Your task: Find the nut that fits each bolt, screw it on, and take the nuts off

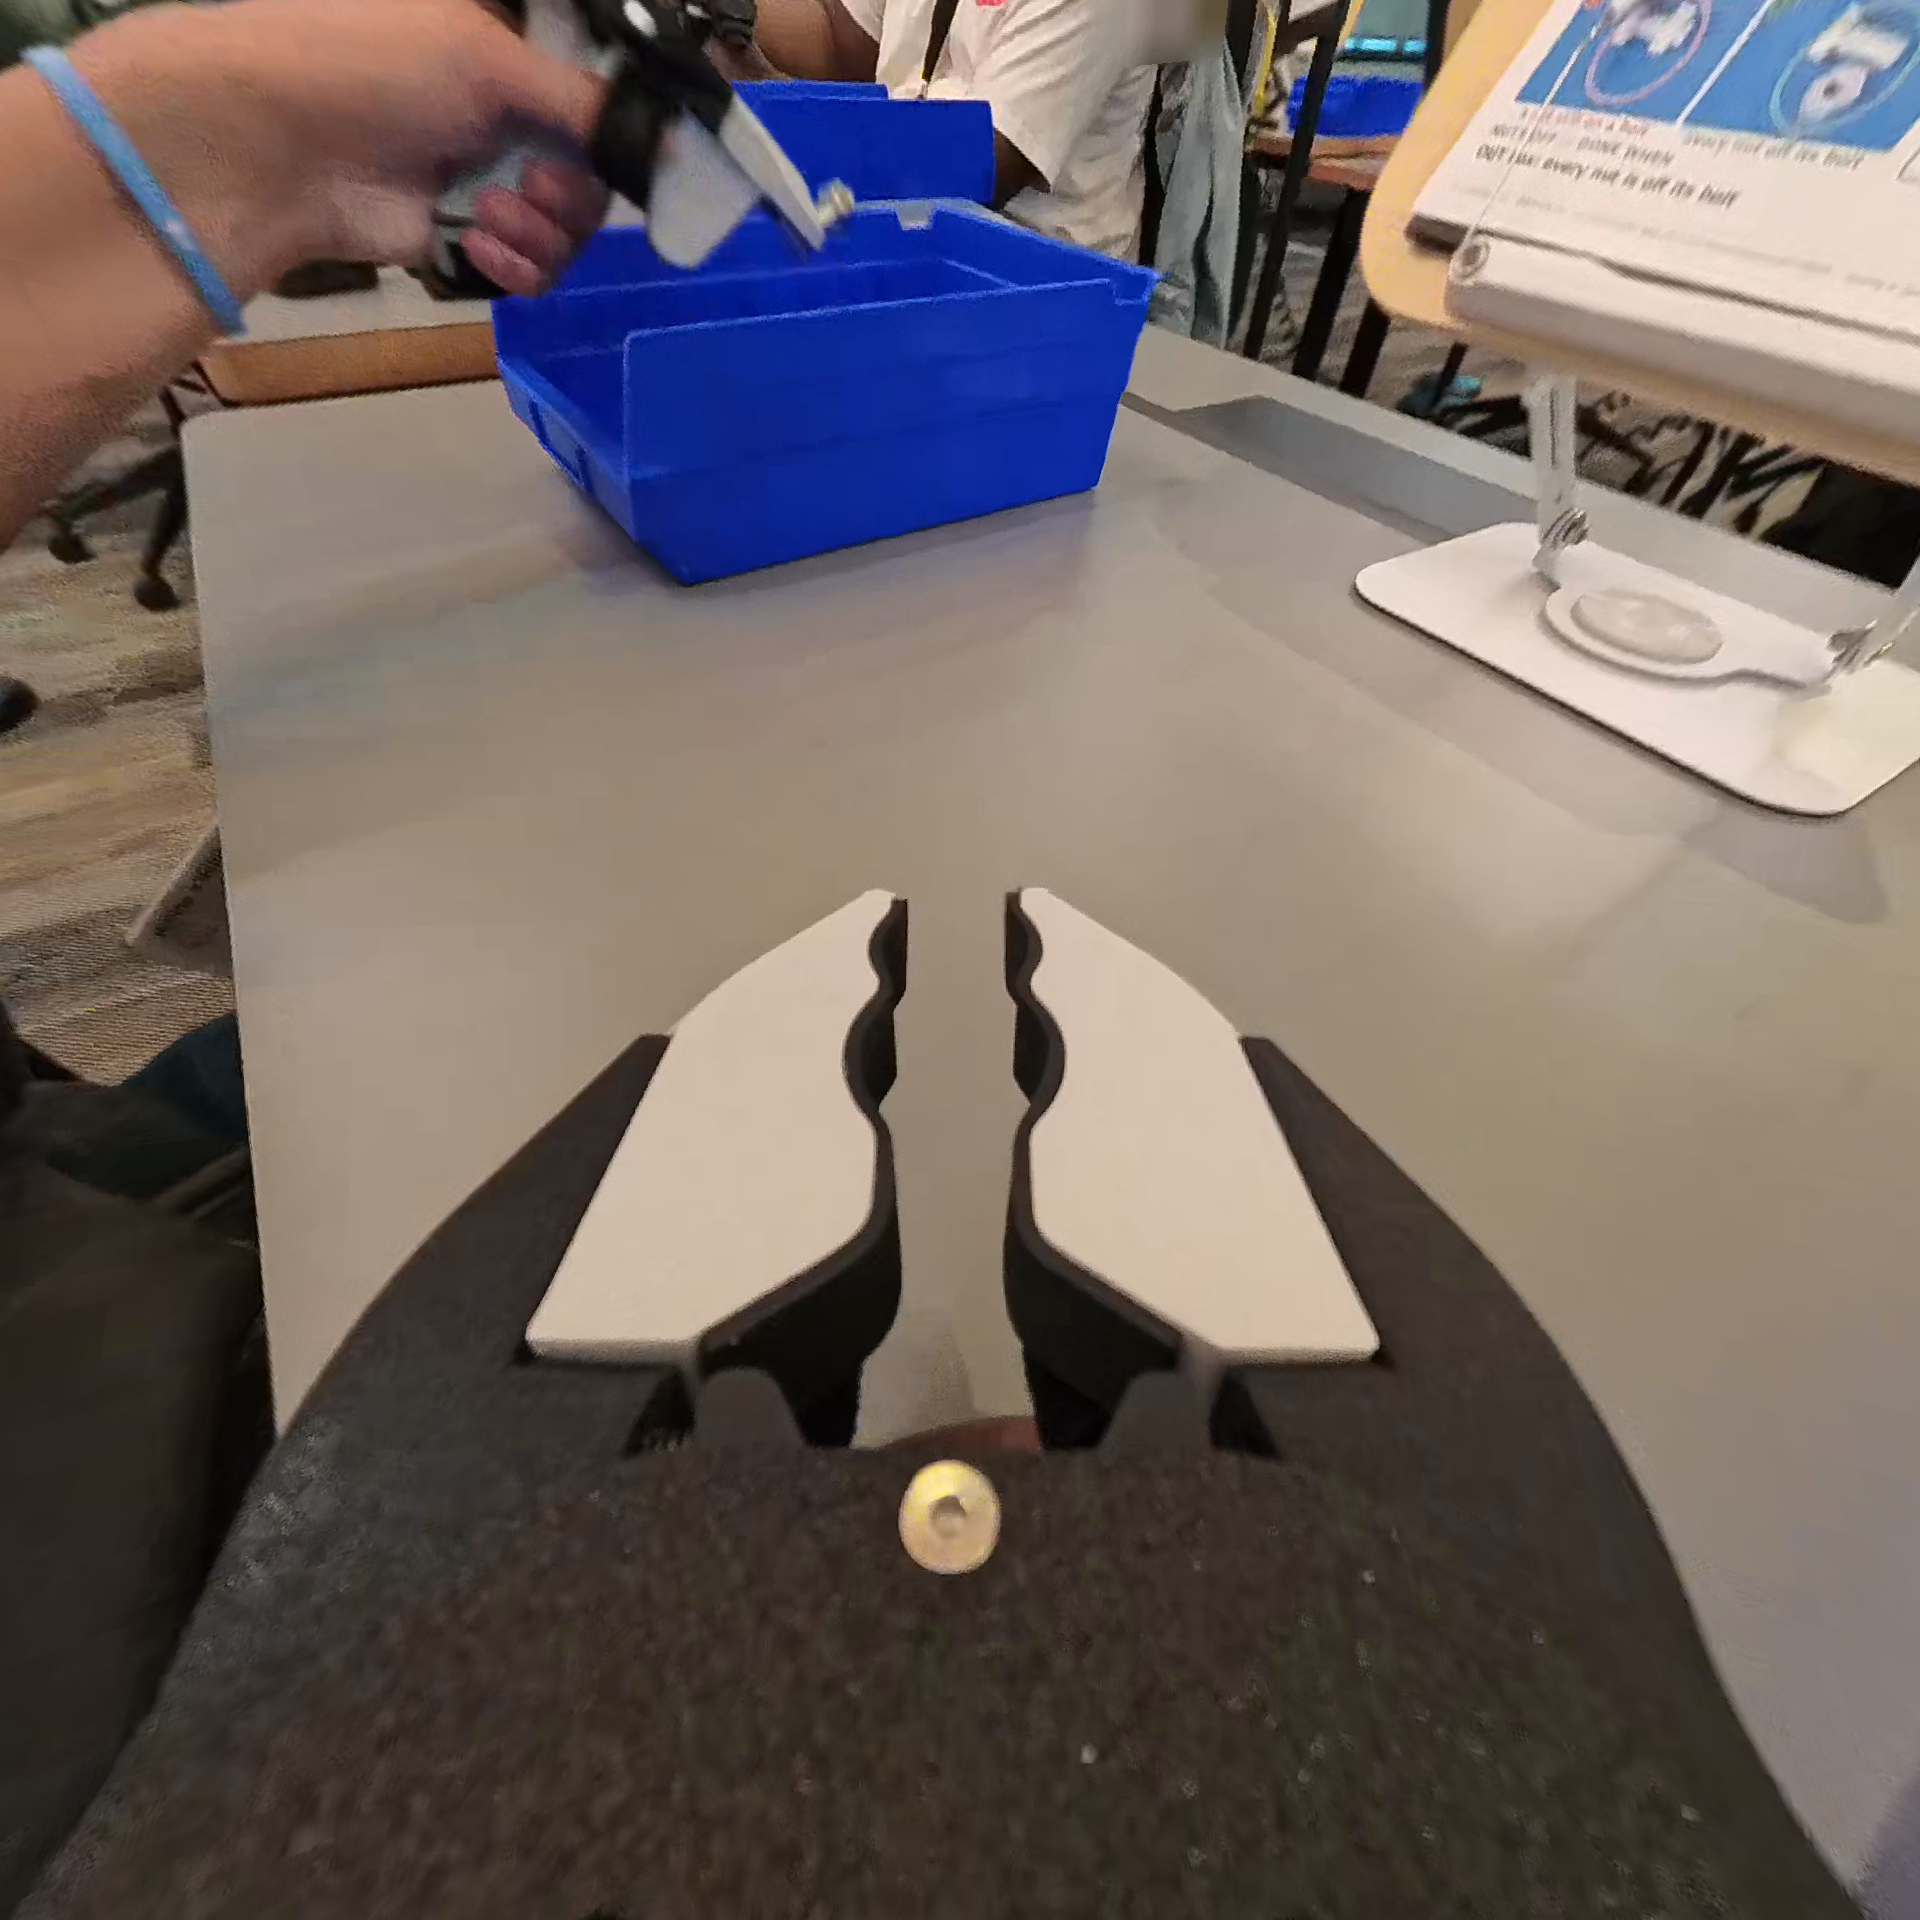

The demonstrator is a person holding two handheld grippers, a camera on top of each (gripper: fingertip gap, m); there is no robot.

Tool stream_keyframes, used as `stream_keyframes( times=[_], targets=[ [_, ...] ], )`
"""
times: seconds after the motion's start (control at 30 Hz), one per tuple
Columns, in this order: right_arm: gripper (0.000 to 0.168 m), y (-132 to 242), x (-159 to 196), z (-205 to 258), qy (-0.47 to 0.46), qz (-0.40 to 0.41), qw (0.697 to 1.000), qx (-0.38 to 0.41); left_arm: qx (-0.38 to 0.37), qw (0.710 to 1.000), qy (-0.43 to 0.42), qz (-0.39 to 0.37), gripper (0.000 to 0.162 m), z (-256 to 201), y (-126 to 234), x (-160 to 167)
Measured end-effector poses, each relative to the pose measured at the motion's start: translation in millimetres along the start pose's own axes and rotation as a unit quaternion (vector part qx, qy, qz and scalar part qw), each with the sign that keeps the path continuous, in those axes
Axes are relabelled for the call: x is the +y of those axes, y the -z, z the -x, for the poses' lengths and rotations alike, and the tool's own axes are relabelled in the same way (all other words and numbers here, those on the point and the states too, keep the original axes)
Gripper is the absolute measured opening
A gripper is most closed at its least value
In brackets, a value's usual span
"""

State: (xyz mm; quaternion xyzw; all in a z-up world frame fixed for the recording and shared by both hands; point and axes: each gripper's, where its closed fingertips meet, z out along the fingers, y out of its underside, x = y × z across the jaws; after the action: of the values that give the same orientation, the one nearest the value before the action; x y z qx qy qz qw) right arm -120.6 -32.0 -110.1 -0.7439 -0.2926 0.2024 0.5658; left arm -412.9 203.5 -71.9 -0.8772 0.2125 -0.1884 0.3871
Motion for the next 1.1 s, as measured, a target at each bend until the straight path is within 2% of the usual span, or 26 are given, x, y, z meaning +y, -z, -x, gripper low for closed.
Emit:
stream_keyframes(
  times=[0.13, 0.23, 0.37, 0.47, 0.53, 0.57, 0.63, 0.77, 0.87, 0.93, 1.1],
  targets=[
    [0.019, -6, -5, -10, -0.037, 0.011, 0.999, -0.022, 0.163, 0.981, -0.096, -0.035, 0.017, -89, 30, -4],
    [0.023, -14, -26, -1, -0.052, 0.001, 0.994, -0.095, 0.259, 0.95, -0.159, -0.066, 0.017, -159, 43, -1],
    [0.03, -32, -74, 0, -0.121, -0.04, 0.975, -0.182, 0.4, 0.891, -0.152, -0.153, 0.017, -247, 62, 2],
    [0.039, -44, -105, 0, -0.229, -0.098, 0.934, -0.257, 0.451, 0.868, -0.119, -0.169, 0.017, -282, 54, 13],
    [0.043, -47, -110, -2, -0.269, -0.132, 0.916, -0.267, 0.475, 0.858, -0.125, -0.151, 0.017, -298, 47, 27],
    [0.039, -47, -111, -3, -0.282, -0.153, 0.908, -0.267, 0.481, 0.855, -0.135, -0.14, 0.017, -304, 44, 35],
    [0.038, -45, -105, 10, -0.287, -0.13, 0.896, -0.313, 0.494, 0.847, -0.152, -0.12, 0.017, -312, 44, 47],
    [0.035, -39, -96, 16, -0.249, -0.097, 0.908, -0.322, 0.509, 0.839, -0.165, -0.097, 0.017, -316, 45, 57],
    [0.032, -34, -93, 26, -0.234, -0.076, 0.903, -0.351, 0.529, 0.827, -0.178, -0.07, 0.017, -320, 46, 68],
    [0.019, -29, -91, 34, -0.218, -0.07, 0.898, -0.375, 0.538, 0.821, -0.184, -0.048, 0.017, -322, 46, 76],
    [0.016, -22, -82, 40, -0.195, -0.049, 0.896, -0.396, 0.556, 0.809, -0.187, -0.025, 0.017, -327, 47, 87]
  ],
)
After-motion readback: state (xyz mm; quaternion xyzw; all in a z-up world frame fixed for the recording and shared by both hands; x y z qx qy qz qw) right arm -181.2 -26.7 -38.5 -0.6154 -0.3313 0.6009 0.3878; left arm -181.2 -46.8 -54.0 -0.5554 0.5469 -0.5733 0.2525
